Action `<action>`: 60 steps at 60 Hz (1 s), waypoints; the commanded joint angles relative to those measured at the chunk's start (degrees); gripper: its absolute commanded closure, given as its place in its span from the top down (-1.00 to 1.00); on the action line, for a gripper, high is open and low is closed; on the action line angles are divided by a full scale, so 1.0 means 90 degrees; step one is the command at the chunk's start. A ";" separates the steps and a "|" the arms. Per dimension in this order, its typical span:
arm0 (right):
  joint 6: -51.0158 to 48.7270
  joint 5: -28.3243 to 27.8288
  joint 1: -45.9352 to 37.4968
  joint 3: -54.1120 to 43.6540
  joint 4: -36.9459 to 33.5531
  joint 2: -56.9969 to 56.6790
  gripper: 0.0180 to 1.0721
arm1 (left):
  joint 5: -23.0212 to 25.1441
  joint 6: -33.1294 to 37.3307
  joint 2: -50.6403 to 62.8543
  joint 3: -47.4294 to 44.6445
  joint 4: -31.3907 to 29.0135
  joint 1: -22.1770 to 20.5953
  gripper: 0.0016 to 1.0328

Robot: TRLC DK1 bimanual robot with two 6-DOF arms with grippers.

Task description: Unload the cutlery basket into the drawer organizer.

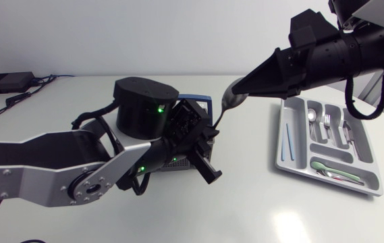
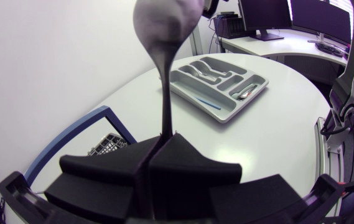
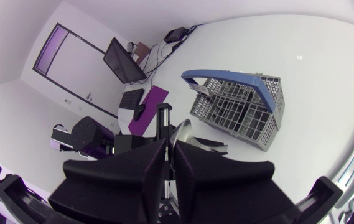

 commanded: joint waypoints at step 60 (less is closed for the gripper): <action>-0.0519 -0.0242 -0.0865 -0.1239 0.1649 -0.0676 -0.16 | 0.2477 -0.0914 -0.0490 0.0576 -0.1289 0.0723 -0.69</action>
